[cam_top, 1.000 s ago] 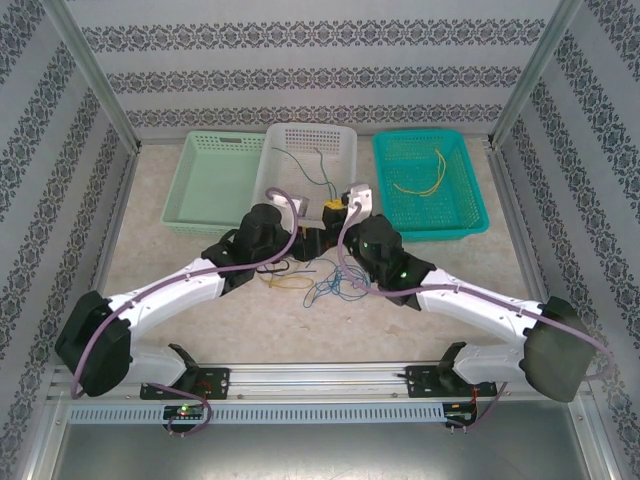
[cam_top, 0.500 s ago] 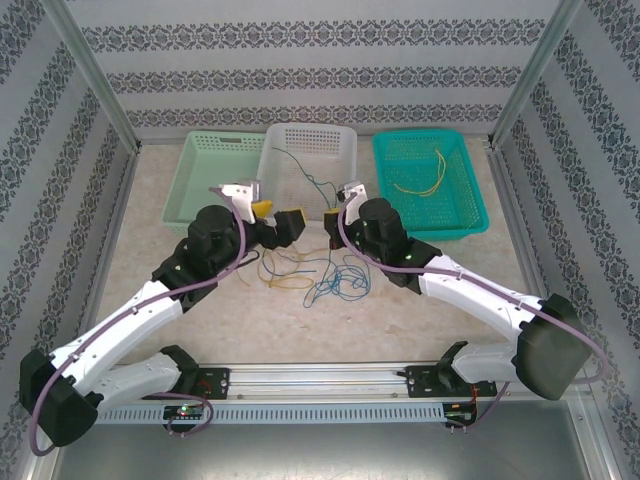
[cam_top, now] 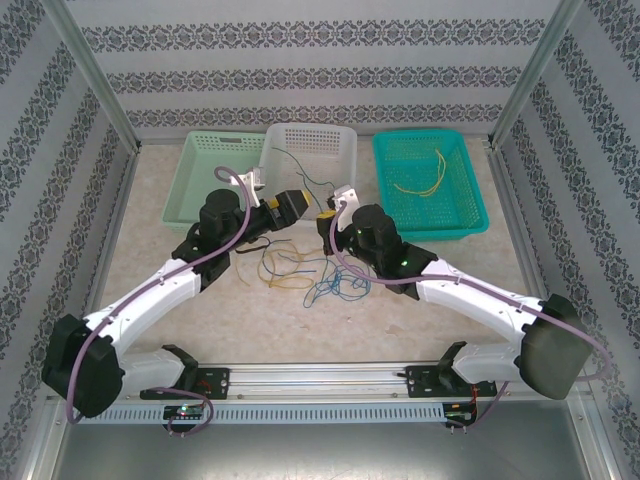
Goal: Untangle the cables
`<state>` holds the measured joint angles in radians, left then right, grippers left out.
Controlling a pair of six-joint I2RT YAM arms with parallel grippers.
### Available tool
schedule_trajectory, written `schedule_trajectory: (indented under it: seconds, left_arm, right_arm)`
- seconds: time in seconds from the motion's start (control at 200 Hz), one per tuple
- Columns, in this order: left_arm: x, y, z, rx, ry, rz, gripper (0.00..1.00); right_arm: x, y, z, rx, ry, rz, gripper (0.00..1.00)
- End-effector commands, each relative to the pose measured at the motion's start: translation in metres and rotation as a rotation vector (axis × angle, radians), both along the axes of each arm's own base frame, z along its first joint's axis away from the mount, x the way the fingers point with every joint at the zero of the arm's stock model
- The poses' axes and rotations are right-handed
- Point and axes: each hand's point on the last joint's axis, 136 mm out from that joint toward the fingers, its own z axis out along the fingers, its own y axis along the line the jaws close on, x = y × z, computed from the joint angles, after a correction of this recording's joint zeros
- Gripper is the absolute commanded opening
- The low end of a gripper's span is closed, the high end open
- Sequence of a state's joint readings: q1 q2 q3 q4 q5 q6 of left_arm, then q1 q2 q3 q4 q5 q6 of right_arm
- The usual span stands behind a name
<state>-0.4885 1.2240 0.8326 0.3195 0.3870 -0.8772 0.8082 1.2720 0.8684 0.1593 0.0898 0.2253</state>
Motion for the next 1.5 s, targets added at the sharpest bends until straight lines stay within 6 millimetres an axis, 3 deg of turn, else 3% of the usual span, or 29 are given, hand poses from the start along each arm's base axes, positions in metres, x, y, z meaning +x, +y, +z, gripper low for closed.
schedule_trajectory:
  seconds: [0.0,0.21,0.365,0.425,0.58,0.739,0.889,1.054,1.114,1.149,1.209,1.249,1.374,1.494]
  left_arm:
    - [0.011,-0.003,0.022,-0.146,-0.019,-0.014,0.88]
    - [0.026,-0.012,0.027,-0.153,-0.028,-0.033,0.79]
    - [0.037,-0.015,0.027,-0.067,-0.048,-0.031,0.63]
    - [0.038,-0.013,0.028,-0.025,-0.058,-0.027,0.54]
    - [0.038,-0.011,0.035,0.093,-0.113,-0.043,0.20]
    - [0.031,-0.015,0.037,0.223,-0.183,-0.108,0.00]
    - [0.023,-0.014,0.031,0.356,-0.223,-0.159,0.00]
    - [0.019,-0.004,0.026,0.459,-0.255,-0.143,0.00]
    - [0.019,0.000,0.025,0.480,-0.258,-0.123,0.10]
    - [0.020,0.005,0.024,0.496,-0.255,-0.101,0.24]
    - [0.022,0.014,0.026,0.523,-0.253,-0.051,0.81]
    - [0.024,0.023,0.027,0.548,-0.254,-0.005,0.99]
    - [0.018,0.050,0.041,0.565,-0.299,0.138,1.00]
    - [0.007,0.071,0.045,0.579,-0.320,0.225,1.00]
  right_arm:
    - [-0.003,0.002,0.024,0.030,-0.080,0.004,0.00]
    - [-0.016,0.017,0.026,0.049,-0.073,0.089,0.00]
    - [-0.024,0.023,0.026,0.050,-0.055,0.138,0.00]
    - [-0.026,0.023,0.025,0.035,-0.041,0.151,0.00]
    - [-0.028,0.018,0.020,0.004,0.022,0.145,0.00]
    - [-0.024,0.017,0.019,0.028,0.190,0.153,0.00]
    - [-0.017,0.021,0.009,0.097,0.424,0.186,0.00]
    - [-0.012,0.026,0.006,0.119,0.493,0.204,0.00]
    - [-0.009,0.027,0.007,0.121,0.492,0.208,0.00]
    - [-0.006,0.027,0.010,0.125,0.485,0.207,0.00]
    - [0.000,0.025,0.018,0.137,0.456,0.203,0.00]
    - [0.007,0.021,0.025,0.145,0.426,0.183,0.00]
    - [0.037,0.006,0.043,0.165,0.361,0.113,0.00]
    - [0.079,-0.008,0.056,0.193,0.352,0.055,0.00]
